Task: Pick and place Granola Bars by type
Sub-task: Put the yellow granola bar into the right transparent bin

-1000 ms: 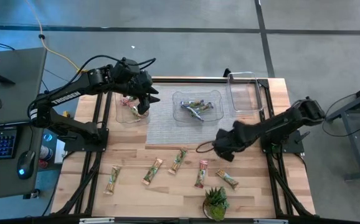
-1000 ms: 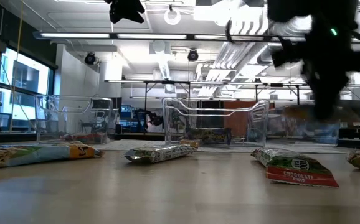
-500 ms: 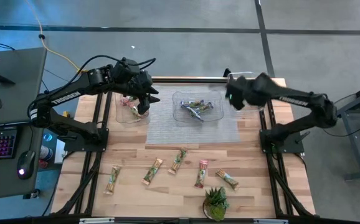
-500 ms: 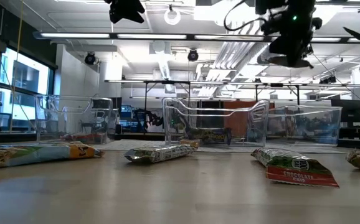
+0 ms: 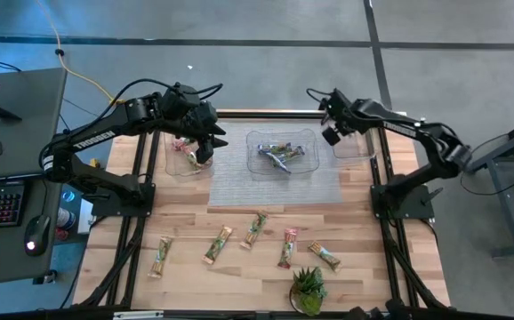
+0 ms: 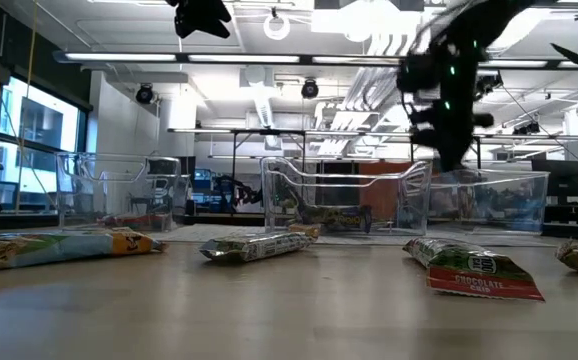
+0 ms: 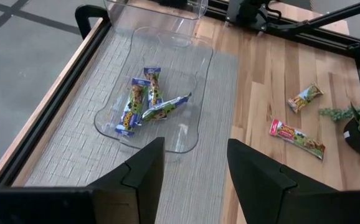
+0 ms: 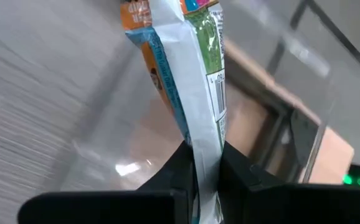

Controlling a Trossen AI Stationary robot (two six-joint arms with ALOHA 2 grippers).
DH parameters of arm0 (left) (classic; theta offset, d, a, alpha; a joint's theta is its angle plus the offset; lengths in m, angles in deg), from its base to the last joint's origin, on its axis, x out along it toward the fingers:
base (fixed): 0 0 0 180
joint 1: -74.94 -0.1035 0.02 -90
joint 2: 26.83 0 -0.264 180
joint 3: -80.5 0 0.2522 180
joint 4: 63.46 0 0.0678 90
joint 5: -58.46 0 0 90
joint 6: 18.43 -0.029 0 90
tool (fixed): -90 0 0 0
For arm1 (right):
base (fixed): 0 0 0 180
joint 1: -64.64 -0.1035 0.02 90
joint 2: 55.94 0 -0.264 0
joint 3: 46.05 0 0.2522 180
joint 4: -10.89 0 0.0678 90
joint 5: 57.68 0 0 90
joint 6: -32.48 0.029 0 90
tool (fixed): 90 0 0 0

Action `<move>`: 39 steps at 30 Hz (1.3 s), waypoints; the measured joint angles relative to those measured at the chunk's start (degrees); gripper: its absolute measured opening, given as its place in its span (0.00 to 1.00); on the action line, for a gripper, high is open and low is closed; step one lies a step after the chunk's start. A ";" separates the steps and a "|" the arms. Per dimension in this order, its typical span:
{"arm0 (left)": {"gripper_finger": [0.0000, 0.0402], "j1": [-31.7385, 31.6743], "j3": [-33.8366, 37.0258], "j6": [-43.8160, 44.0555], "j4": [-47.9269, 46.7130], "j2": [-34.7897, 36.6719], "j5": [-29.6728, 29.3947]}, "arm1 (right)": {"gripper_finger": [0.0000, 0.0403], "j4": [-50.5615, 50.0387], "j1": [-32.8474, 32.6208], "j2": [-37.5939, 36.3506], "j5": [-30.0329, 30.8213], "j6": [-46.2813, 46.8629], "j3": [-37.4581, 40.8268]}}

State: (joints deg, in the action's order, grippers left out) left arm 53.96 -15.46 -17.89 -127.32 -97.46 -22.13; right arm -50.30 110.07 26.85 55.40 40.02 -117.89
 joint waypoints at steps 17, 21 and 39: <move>0.42 0.01 0.00 0.04 0.02 0.00 0.00 | 0.24 5.88 2.93 1.21 1.16 -4.19 6.46; 0.42 0.01 0.00 1.22 0.01 0.00 -0.02 | 0.30 5.04 2.56 1.37 1.49 -6.04 4.46; 0.42 10.75 12.48 17.26 -15.60 0.00 14.24 | 0.32 -2.30 -23.39 1.15 3.84 -3.69 -19.50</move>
State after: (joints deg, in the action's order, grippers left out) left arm 64.71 -2.98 -0.64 -142.92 -97.46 -7.89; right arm -52.60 86.68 28.00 59.24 36.32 -137.39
